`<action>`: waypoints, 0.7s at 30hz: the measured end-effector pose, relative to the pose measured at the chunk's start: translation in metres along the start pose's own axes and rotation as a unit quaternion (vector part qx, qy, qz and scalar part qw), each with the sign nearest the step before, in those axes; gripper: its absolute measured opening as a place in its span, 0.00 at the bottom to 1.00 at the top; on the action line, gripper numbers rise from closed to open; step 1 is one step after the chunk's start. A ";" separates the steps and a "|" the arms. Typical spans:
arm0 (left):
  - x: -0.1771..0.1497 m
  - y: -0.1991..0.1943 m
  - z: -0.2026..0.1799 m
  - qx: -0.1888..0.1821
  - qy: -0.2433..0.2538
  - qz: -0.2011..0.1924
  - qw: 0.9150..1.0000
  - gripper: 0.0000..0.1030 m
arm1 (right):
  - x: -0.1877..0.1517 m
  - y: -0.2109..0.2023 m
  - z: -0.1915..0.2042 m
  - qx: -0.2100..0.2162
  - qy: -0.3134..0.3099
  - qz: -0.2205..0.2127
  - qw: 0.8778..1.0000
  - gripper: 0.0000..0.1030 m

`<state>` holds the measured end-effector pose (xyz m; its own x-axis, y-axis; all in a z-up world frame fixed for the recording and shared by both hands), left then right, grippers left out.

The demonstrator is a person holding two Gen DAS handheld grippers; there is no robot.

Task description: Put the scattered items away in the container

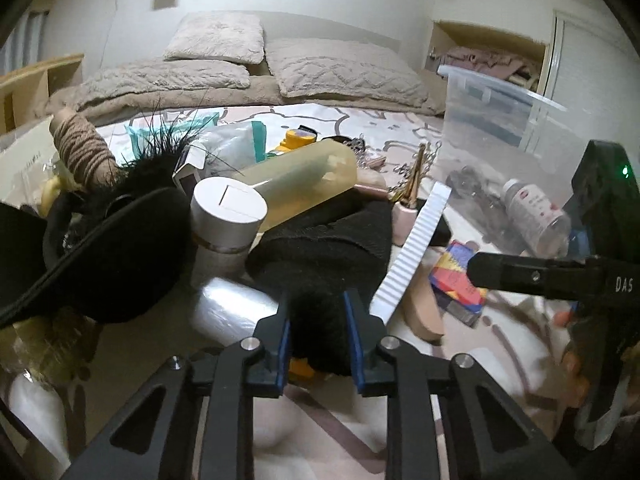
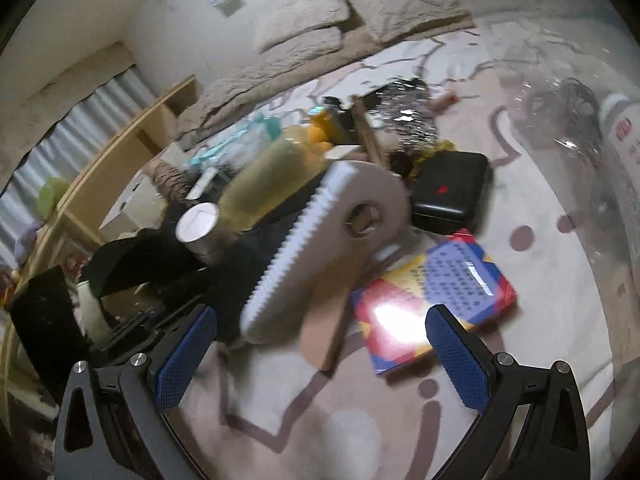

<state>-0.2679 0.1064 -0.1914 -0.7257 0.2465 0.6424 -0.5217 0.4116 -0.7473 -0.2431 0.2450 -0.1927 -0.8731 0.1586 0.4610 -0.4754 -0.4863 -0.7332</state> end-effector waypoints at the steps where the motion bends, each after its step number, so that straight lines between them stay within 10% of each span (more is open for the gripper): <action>1: 0.000 -0.002 -0.002 -0.008 -0.002 -0.003 1.000 0.21 | -0.001 -0.002 0.005 0.004 -0.005 -0.003 1.000 1.00; 11: -0.007 -0.023 -0.044 -0.039 0.046 -0.029 0.998 0.10 | 0.003 -0.019 0.030 0.092 -0.020 -0.032 0.995 0.87; 21: -0.019 -0.029 -0.097 -0.065 0.110 -0.028 0.991 0.01 | 0.015 -0.006 0.022 0.063 -0.019 -0.023 0.998 0.73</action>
<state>-0.1953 0.1746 -0.1653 -0.5744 0.3996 0.7144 -0.4853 0.5366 -0.6904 -0.2506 0.2312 -0.1699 -0.8448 0.1515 0.5132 -0.4953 -0.5842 -0.6429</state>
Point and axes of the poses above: each gripper's, at about its wrist camera, not at the fingertips, and y roughly the way its jaws point, z to its left, x to its top, the point moved 9 cm from there along y, roughly the way its jaws point, and after that the axes turned 10 degrees about z, right-handed, at the moved point
